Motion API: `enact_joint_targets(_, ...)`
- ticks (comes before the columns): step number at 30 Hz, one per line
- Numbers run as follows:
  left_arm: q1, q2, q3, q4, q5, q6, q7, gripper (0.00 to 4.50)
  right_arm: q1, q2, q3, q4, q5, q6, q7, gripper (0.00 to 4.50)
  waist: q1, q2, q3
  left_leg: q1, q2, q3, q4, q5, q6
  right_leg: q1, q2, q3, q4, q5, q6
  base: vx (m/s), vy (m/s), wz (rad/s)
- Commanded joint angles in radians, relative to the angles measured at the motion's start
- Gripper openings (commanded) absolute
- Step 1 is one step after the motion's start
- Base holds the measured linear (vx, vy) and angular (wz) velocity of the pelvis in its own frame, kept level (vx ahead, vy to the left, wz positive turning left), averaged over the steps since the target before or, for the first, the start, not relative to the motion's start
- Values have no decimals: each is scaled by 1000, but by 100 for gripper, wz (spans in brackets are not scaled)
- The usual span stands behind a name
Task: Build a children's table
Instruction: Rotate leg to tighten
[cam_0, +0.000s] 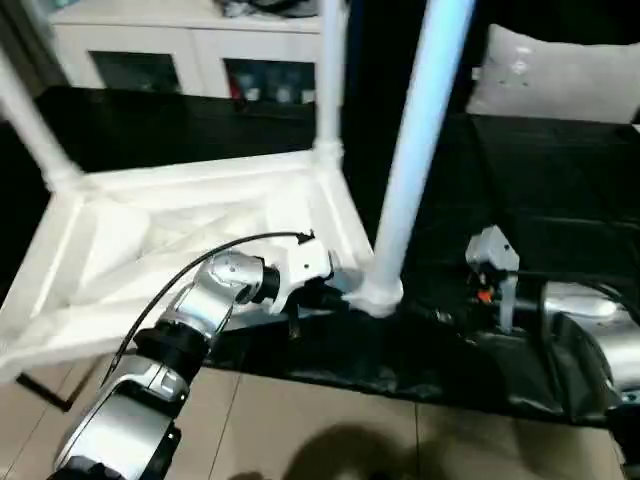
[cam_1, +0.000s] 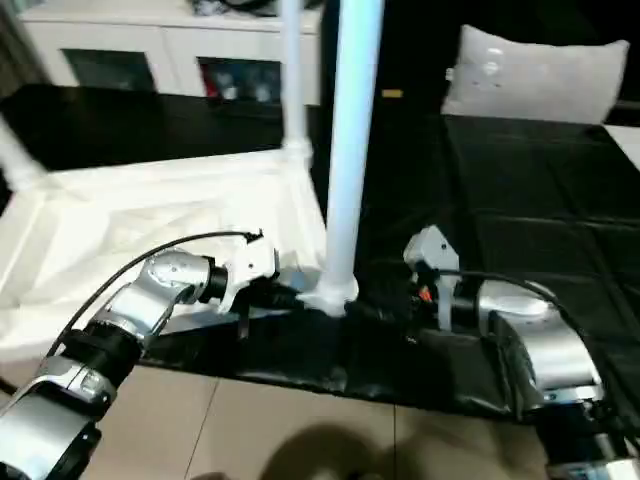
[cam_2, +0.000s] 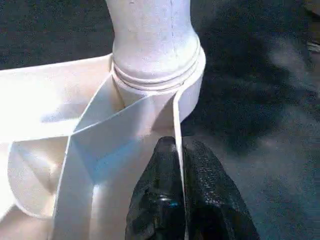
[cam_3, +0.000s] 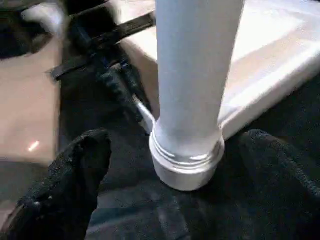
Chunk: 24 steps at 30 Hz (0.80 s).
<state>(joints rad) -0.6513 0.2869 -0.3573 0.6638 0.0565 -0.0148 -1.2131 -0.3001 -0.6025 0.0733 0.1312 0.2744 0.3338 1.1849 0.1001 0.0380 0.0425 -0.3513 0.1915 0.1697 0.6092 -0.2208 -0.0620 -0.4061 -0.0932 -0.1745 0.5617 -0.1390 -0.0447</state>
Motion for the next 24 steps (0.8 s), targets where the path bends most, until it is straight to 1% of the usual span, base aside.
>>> enact_joint_targets(1, -3, 16, -35, -74, -25, -54, -101, 0, -27, -21, 13, 16, 18, -26, 75, 431, 6, -19, -76, -5, 46, -10, -61, -64, 129, 71, -73, 65, -64, -332, -67, 0, 0, 0)
enact_joint_targets(3, 9, 29, -49, -100, -37, -63, -153, 0, -35, -29, 30, 30, 23, -43, 121, 431, 16, -18, -77, -1, 48, -9, -61, -64, 128, 69, -75, 67, -62, -329, -73, 0, 0, 0)
enact_joint_targets(4, 13, 31, -52, -108, -40, -64, -167, 0, -38, -29, 36, 36, 23, -53, 136, 431, 18, -19, -76, -2, 49, -9, -61, -62, 128, 69, -75, 67, -60, -324, -77, 0, 0, 0)
enact_joint_targets(6, 21, 36, -59, -127, -47, -73, -192, 0, -43, -24, 45, 43, 27, -49, 151, 403, 27, -17, -77, 1, 52, -9, -60, -52, 126, 66, -75, 70, -57, -306, -90, 0, 0, 0)
enact_joint_targets(7, 25, 38, -64, -138, -45, -75, -203, 0, -46, -19, 50, 47, 35, -50, 165, 391, 29, -20, -77, 1, 53, -9, -61, -53, 125, 66, -75, 70, -56, -303, -92, 0, 0, 0)
enact_joint_targets(8, 27, 39, -65, -142, -44, -75, -205, 0, -47, -17, 51, 48, 39, -50, 170, 383, 37, -19, -77, 3, 55, -9, -62, -55, 122, 66, -77, 72, -56, -307, -97, 0, 0, 0)
enact_joint_targets(9, 29, 41, -70, -149, -45, -75, -212, 0, -48, -14, 56, 49, 48, -45, 185, 383, 37, -19, -77, 3, 55, -9, -62, -55, 122, 66, -77, 72, -56, -307, -97, 0, 0, 0)
enact_joint_targets(10, 34, 42, -77, -160, -46, -74, -217, 0, -45, -10, 66, 44, 59, -42, 208, 360, 40, -22, -77, 4, 55, -8, -62, -66, 117, 66, -78, 73, -54, -311, -99, 0, 0, 0)
enact_joint_targets(12, 36, 43, -79, -163, -46, -74, -217, 0, -44, -8, 70, 41, 61, -42, 212, 352, 41, -20, -76, 1, 55, -10, -63, -63, 115, 67, -78, 72, -54, -313, -94, 0, 0, 0)
enact_joint_targets(13, 42, 45, -85, -173, -49, -74, -225, 0, -43, 4, 83, 47, 61, -46, 229, 345, 42, -20, -76, 0, 53, -10, -63, -65, 112, 68, -78, 72, -55, -321, -90, 0, 0, 0)
enact_joint_targets(15, 44, 45, -87, -180, -51, -72, -230, 0, -46, 11, 94, 56, 60, -44, 240, 324, 40, -22, -75, -2, 50, -9, -63, -73, 108, 69, -77, 71, -59, -337, -81, 0, 0, 0)
enact_joint_targets(16, 45, 44, -87, -183, -51, -70, -234, 0, -50, 15, 102, 64, 58, -41, 246, 314, 40, -21, -75, -1, 49, -9, -63, -72, 103, 68, -76, 70, -61, -353, -72, 0, 0, 0)
enact_joint_targets(18, 45, 44, -87, -183, -51, -70, -236, 0, -51, 15, 105, 66, 57, -40, 250, 299, 40, -18, -76, -1, 48, -9, -62, -72, 101, 68, -76, 70, -63, -356, -68, 0, 0, 0)
enact_joint_targets(19, 43, 46, -86, -180, -49, -73, -239, 0, -55, 14, 111, 69, 56, -40, 255, 289, 40, -18, -76, -1, 48, -8, -63, -73, 100, 67, -75, 69, -63, -358, -68, 0, 0, 0)
enact_joint_targets(20, 43, 47, -87, -179, -48, -75, -240, 0, -57, 14, 114, 71, 56, -41, 259, 289, 40, -15, -75, -1, 49, -9, -63, -76, 98, 68, -74, 69, -64, -354, -66, 0, 0, 0)
enact_joint_targets(21, 41, 48, -87, -175, -47, -77, -240, 0, -59, 12, 118, 72, 56, -41, 264, 270, 40, -13, -76, -2, 48, -11, -63, -81, 96, 69, -74, 67, -63, -354, -64, 0, 0, 0)
enact_joint_targets(22, 38, 50, -89, -169, -45, -80, -238, 0, -62, 11, 120, 77, 54, -42, 270, 262, 38, -15, -76, -1, 48, -11, -63, -83, 94, 69, -73, 67, -64, -355, -62, 0, 0, 0)
enact_joint_targets(24, 34, 50, -90, -163, -45, -80, -235, 0, -67, 12, 122, 84, 52, -43, 278, 249, 38, -15, -75, -1, 47, -10, -63, -86, 94, 68, -73, 67, -65, -359, -62, 0, 0, 0)
